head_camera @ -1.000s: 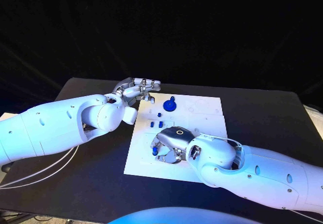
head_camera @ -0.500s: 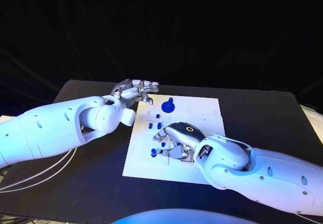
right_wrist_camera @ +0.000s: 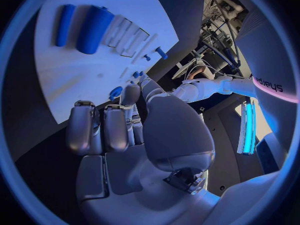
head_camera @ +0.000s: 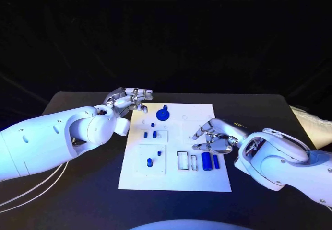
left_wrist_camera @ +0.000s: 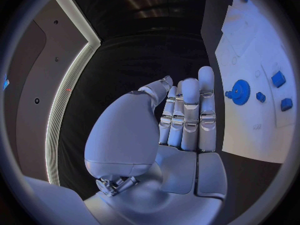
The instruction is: Assemble the parts on the task board
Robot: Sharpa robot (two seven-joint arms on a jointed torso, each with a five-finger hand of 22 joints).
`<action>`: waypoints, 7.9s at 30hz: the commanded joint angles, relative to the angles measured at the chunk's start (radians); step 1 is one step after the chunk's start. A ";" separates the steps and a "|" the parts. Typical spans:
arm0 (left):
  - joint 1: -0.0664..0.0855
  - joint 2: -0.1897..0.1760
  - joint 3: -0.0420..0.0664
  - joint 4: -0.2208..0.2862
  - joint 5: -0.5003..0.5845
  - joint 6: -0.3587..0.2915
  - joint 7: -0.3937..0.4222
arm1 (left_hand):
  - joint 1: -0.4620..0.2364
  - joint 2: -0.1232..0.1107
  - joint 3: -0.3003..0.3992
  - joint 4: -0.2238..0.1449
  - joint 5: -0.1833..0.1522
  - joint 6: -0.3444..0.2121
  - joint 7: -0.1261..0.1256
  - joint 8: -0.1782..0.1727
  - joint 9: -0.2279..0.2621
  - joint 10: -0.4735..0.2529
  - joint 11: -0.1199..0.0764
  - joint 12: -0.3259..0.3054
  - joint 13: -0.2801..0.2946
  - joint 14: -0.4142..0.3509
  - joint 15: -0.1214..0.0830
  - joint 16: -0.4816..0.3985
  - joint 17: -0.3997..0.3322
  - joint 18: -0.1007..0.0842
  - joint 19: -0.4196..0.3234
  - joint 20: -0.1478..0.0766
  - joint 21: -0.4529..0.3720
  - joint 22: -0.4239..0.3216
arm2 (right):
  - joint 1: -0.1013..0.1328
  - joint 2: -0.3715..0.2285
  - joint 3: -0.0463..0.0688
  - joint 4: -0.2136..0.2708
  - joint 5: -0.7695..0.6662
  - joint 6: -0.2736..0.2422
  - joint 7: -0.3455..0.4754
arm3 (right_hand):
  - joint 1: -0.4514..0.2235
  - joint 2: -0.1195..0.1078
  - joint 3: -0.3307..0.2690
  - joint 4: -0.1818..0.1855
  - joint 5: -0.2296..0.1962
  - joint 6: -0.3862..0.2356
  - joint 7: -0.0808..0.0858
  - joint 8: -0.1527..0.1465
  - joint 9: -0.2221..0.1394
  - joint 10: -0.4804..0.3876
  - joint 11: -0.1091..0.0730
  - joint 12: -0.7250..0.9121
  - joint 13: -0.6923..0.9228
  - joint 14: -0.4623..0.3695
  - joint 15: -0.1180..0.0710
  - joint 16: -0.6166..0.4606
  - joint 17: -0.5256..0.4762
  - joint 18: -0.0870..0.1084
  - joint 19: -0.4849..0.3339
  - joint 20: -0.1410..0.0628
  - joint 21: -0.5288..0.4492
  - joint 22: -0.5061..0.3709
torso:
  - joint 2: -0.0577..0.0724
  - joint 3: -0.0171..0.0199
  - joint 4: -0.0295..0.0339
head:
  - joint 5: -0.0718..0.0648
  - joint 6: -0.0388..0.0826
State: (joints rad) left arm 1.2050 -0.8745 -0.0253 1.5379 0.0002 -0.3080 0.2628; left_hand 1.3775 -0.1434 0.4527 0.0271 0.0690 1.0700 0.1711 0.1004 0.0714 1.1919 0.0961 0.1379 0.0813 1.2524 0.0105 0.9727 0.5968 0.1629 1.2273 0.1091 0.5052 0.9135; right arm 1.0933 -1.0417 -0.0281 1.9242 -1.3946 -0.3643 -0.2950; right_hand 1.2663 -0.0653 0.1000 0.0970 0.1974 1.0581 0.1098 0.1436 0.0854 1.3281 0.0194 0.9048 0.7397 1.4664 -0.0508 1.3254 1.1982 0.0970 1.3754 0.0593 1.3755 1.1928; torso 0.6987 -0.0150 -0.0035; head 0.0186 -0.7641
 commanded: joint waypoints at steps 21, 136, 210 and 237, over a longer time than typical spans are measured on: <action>-0.018 0.004 0.000 -0.005 0.009 0.037 0.009 | -0.029 0.003 -0.020 0.014 -0.005 -0.008 0.000 0.006 0.000 -0.012 0.001 0.007 0.001 -0.007 0.002 -0.003 -0.005 0.019 0.005 0.003 -0.013 -0.007 | -0.023 -0.041 -0.013 0.027 -0.051 0.172 -0.280 | -0.030 0.012 -0.164 0.133 0.053 -0.003 -0.009 0.070 0.017 -0.019 0.001 0.199 0.275 0.054 0.001 0.056 0.071 -0.027 0.019 0.001 0.039 0.064 | -0.006 0.0019 -0.0168 | -0.025 -0.002; -0.018 0.009 0.000 0.005 0.009 0.045 -0.008 | -0.021 0.009 -0.027 0.009 -0.004 -0.015 0.000 0.009 0.000 -0.021 0.001 0.013 0.002 -0.015 0.002 -0.007 -0.016 0.020 0.008 0.004 -0.024 -0.016 | -0.081 0.170 -0.013 -0.037 -0.060 0.076 -0.273 | 0.051 0.084 -0.301 0.084 -0.052 0.020 -0.028 0.105 0.177 -0.035 -0.015 0.078 0.277 0.053 -0.012 0.065 0.079 -0.032 0.031 -0.009 0.045 0.089 | -0.006 0.0017 -0.0174 | 0.010 -0.023; -0.018 0.001 0.000 0.005 0.003 0.026 0.004 | -0.013 0.013 -0.026 0.004 -0.004 -0.016 0.001 0.011 0.000 -0.023 0.001 0.016 0.002 -0.016 0.002 -0.006 -0.016 0.020 0.009 0.004 -0.027 -0.019 | -0.081 -0.001 -0.016 -0.036 -0.271 0.248 -0.285 | 0.094 0.081 -0.327 0.117 0.038 0.053 -0.028 0.029 0.186 -0.026 -0.017 0.019 0.248 0.056 -0.013 0.070 0.102 -0.035 0.040 -0.010 0.045 0.102 | -0.004 0.0037 -0.0277 | -0.018 -0.038; -0.018 0.002 0.000 0.002 0.003 0.030 0.000 | -0.013 0.014 -0.026 0.004 -0.004 -0.016 0.001 0.011 0.000 -0.023 0.001 0.016 0.002 -0.016 0.002 -0.007 -0.017 0.020 0.010 0.004 -0.027 -0.019 | -0.114 0.067 -0.017 -0.078 -0.412 0.353 -0.289 | 0.249 0.122 -0.172 0.031 0.013 0.073 -0.038 0.004 0.188 -0.025 -0.028 0.000 0.252 0.058 -0.022 0.081 0.124 -0.038 0.049 -0.020 0.054 0.121 | -0.006 0.0047 -0.0280 | -0.017 -0.042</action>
State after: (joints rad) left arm 1.1863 -0.8739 -0.0256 1.5389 0.0041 -0.2830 0.2527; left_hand 1.3577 -0.1317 0.4280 0.0383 0.0690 1.0629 0.1712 0.1079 0.0714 1.1776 0.0962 0.1474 0.0824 1.2424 0.0146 0.9689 0.5798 0.1627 1.2310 0.1128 0.4823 0.8959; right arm 0.9968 -0.9771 -0.0294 1.8626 -1.8186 -0.1096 -0.5713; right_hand 1.4998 0.0511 -0.1049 0.1544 0.2078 1.1279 0.0731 0.1521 0.2770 1.3033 -0.0024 0.9080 0.9899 1.4666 -0.0647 1.4030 1.3080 0.0689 1.4199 0.0394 1.4259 1.3077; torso 0.6929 -0.0100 -0.0313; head 0.0024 -0.8061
